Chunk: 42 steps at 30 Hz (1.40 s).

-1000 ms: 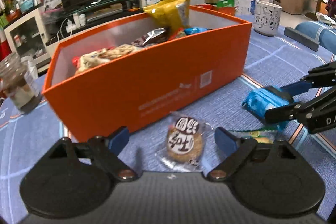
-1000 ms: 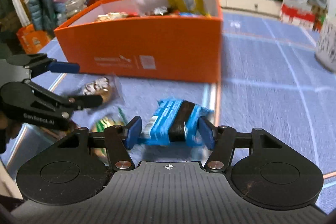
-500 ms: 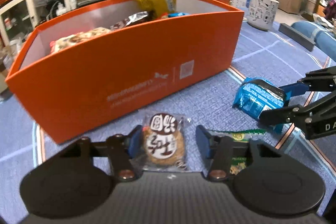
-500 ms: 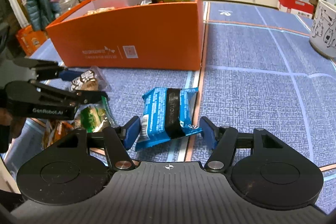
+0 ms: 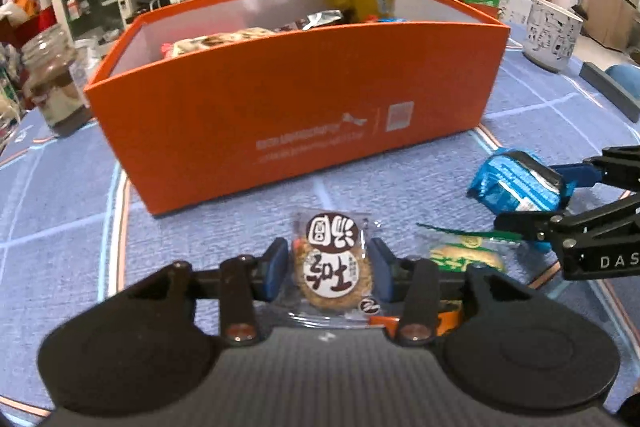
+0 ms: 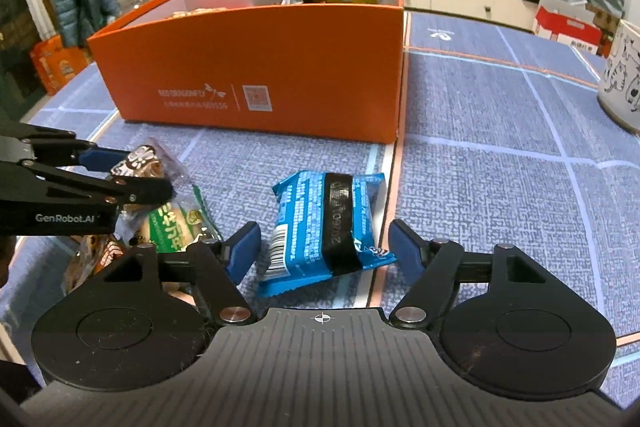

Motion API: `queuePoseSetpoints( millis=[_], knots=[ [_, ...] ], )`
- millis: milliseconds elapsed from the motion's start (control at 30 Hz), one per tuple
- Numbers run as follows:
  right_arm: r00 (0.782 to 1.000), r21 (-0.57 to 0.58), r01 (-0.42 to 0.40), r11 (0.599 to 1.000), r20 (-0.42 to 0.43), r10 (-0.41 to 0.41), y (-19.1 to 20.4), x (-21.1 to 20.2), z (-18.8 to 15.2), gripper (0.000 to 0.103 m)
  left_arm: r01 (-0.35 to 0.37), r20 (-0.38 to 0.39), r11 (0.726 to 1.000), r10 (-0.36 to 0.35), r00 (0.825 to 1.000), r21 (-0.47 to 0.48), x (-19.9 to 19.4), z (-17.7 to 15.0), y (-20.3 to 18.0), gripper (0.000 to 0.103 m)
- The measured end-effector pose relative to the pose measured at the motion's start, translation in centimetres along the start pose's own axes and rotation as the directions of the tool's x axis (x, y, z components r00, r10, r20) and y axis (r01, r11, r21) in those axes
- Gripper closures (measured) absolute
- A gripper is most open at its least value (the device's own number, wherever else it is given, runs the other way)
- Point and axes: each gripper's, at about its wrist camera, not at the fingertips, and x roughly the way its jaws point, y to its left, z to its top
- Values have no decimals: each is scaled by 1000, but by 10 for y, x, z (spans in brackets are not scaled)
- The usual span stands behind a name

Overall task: Organize snacks
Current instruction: 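Lift both held packets up and carry them over the orange box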

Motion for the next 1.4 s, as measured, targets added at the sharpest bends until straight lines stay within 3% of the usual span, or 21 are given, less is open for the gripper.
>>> queuePoseSetpoints(
  millis=[67,133,200,333,667,1067,1400],
  knots=[
    [1000,-15,9,1000,-7,-9,2,1,1,44,-8,4,1000,8,1000,-8,-1,-1,2,53],
    [1000,-23,26,999,-10,-26,3,1,3,55,-18,9,1000,18,1000,-16,-2,-3,1,56],
    [1000,-21,21,1000,-19,-22,2,2,6,56,-13,9,1000,14,1000,-20,-3,-3,-2,65],
    [1000,-21,18,1000,-22,-19,2,1,7,60,-31,5,999,31,1000,-35,-8,-4,-3,69],
    [997,-115,62,991,49,-56,16,-19,11,67,-75,95,992,84,992,-100,-40,2,3,70],
    [989,-140,62,988,140,-42,20,-47,16,69,-83,136,986,103,985,-147,-66,8,4,70],
    [970,-163,78,983,241,-37,39,-72,29,69,-155,142,968,185,973,-196,-78,23,4,70]
  ],
)
